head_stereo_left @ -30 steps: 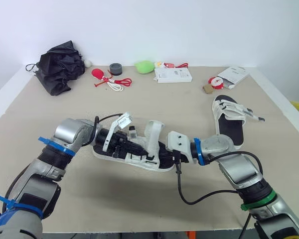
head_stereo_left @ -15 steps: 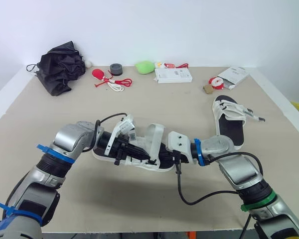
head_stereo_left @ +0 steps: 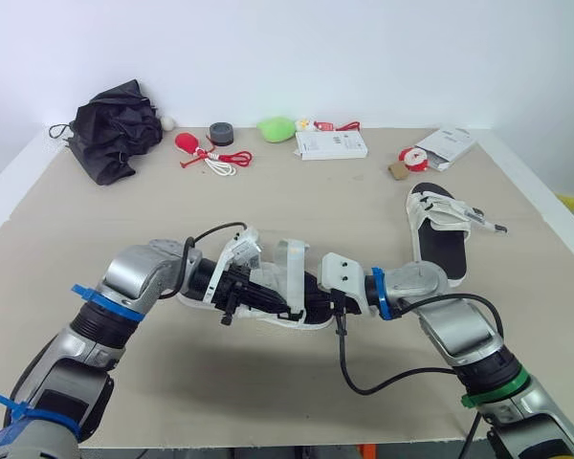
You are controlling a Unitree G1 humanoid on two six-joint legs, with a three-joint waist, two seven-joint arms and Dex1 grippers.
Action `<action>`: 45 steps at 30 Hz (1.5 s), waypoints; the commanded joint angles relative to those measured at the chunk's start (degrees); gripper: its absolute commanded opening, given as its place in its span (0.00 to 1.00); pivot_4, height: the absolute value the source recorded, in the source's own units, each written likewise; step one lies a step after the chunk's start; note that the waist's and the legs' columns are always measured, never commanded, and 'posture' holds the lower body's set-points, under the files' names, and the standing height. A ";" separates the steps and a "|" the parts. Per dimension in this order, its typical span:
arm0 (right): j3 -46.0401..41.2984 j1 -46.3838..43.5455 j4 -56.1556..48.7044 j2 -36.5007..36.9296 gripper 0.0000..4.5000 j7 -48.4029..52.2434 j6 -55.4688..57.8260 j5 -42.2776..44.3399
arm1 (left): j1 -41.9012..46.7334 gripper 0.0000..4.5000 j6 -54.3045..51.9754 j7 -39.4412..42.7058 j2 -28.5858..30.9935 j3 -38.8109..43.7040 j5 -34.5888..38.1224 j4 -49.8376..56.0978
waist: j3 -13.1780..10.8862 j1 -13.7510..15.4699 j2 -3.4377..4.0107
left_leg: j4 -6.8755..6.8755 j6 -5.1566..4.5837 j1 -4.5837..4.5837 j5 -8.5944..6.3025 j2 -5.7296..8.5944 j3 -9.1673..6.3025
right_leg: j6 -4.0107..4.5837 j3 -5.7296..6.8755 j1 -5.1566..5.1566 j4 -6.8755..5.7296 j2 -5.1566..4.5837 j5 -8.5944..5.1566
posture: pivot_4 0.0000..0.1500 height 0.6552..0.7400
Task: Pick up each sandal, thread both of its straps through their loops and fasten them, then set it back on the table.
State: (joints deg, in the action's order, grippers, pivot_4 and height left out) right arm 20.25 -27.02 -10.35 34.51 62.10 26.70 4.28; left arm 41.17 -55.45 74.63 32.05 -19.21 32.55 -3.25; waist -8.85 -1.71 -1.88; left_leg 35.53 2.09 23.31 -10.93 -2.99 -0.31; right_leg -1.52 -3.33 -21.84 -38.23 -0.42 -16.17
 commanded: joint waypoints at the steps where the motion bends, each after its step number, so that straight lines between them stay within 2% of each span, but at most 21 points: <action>1: 3.33 1.85 2.61 0.68 0.00 0.59 1.95 -1.46 | 0.35 0.01 -0.97 -1.70 -0.20 0.50 -1.16 -2.36 | 0.00 0.00 0.01 | 0.00 0.00 0.00 0.00 0.00 0.00 | 0.00 0.00 0.00 0.00 0.00 0.00 | 1.00 1.00; 12: 3.49 1.84 2.85 0.87 0.00 0.73 1.71 -1.51 | 0.06 0.01 -2.73 1.00 3.39 0.15 -0.82 -1.32 | 0.01 -0.05 0.02 | 0.02 0.00 0.00 0.00 0.00 0.00 | 0.00 -0.01 0.00 -0.01 0.01 0.02 | 1.00 1.00; 19: 3.61 1.76 2.80 0.83 0.00 0.77 1.81 -1.49 | 1.13 0.01 -3.80 0.76 3.47 0.92 -0.37 -2.84 | 0.01 -0.05 0.02 | 0.01 0.00 0.00 0.00 -0.01 -0.01 | 0.01 -0.01 0.00 -0.01 0.02 0.02 | 1.00 1.00; 23: 3.77 1.36 3.07 0.64 0.00 0.74 1.63 -1.66 | -0.36 0.01 -11.04 -0.10 2.69 0.89 3.44 0.27 | 0.01 -0.06 0.02 | 0.01 0.00 0.00 0.00 -0.01 -0.01 | 0.01 0.00 -0.01 -0.01 0.02 0.02 | 1.00 1.00; 31: 3.88 1.57 3.02 0.81 0.00 0.75 1.45 -1.83 | -2.70 0.01 -15.40 -1.63 3.29 0.06 5.65 3.89 | 0.01 -0.16 0.01 | 0.00 0.00 0.00 0.00 -0.01 -0.01 | 0.01 -0.01 -0.01 0.00 0.02 0.01 | 1.00 1.00; 38: 3.96 1.40 3.23 0.76 0.00 0.81 1.06 -1.93 | -3.56 0.01 -9.92 -2.77 4.84 -3.03 1.00 3.44 | 0.01 -0.22 0.01 | -0.01 -0.01 0.00 -0.01 -0.01 -0.01 | 0.02 -0.01 -0.01 0.00 0.02 0.00 | 1.00 1.00; 45: 4.14 1.21 3.32 0.28 0.00 0.66 0.82 -1.92 | -4.14 0.01 5.90 -6.31 0.66 -4.49 -6.33 2.29 | 0.11 -0.15 0.02 | 0.07 -0.04 -0.26 -0.02 0.02 -0.01 | 0.02 -0.04 0.32 0.01 -0.01 0.00 | 1.00 1.00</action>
State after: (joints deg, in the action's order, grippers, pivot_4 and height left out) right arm 20.55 -27.61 -8.84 34.64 62.18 26.31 3.92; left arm 38.30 -52.18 71.52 33.52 -21.07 30.55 0.61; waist -8.74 -1.86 -1.85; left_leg 35.62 2.04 22.97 -10.95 -2.97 -0.33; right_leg -1.40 -3.40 -21.43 -38.22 -0.42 -16.22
